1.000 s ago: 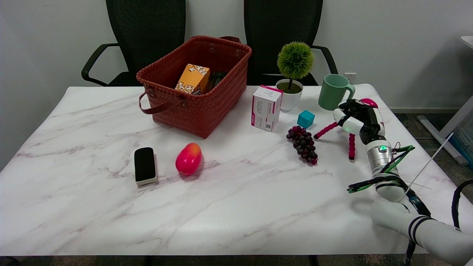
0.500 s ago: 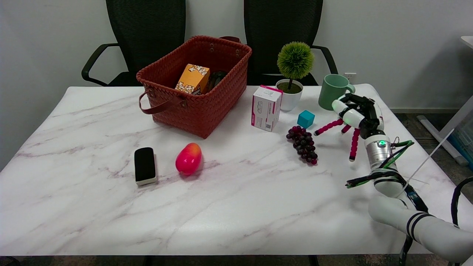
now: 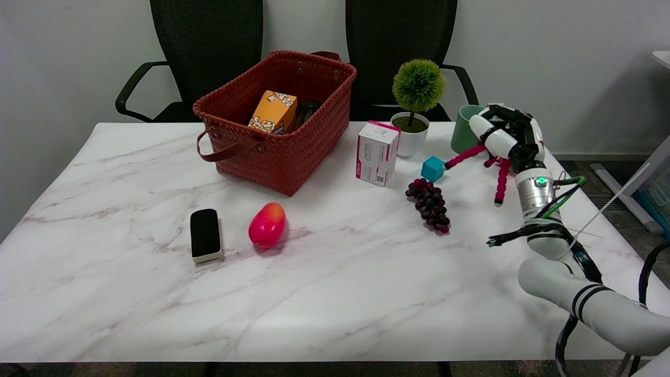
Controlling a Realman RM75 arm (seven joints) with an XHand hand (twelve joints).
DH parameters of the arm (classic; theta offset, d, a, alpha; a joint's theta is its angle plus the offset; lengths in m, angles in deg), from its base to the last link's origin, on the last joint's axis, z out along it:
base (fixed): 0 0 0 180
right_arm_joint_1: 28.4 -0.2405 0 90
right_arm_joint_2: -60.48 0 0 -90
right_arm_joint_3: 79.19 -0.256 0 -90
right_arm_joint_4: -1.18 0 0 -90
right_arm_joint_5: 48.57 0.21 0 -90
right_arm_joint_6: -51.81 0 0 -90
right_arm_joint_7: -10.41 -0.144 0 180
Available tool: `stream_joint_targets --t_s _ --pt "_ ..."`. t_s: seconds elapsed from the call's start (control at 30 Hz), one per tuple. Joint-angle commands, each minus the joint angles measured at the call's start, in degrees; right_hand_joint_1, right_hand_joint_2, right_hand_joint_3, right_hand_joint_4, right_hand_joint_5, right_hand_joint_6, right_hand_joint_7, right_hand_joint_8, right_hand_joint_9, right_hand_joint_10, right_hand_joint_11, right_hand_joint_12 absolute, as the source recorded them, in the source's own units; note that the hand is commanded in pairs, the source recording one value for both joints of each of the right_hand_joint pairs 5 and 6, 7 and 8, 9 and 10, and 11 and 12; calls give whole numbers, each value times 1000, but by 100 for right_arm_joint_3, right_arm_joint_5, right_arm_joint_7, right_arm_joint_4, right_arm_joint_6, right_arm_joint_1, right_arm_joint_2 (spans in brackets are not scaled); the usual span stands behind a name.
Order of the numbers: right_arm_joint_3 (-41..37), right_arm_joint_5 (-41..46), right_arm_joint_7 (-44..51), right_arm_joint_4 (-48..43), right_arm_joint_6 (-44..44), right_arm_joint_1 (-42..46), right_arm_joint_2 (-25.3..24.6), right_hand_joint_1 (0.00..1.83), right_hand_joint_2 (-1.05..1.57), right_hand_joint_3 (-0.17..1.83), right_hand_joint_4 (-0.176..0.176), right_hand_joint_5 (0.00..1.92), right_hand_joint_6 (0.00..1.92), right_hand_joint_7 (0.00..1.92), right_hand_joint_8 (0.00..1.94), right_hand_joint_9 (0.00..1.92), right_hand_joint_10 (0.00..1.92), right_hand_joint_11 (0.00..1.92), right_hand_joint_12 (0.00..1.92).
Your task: Pick up the flexible tripod.
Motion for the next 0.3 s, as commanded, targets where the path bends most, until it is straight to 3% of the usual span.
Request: stream_joint_targets --t_s 0.03,0.3 --pt "-295 -653 11 -1022 -767 -545 351 1093 1571 371 0 1920 1920 1920 1920 1838 1838 1700 1700" --pt "-316 -1371 -75 -1783 -1819 -1225 556 1095 1571 362 0 1920 1920 1920 1920 1842 1842 1707 1707"
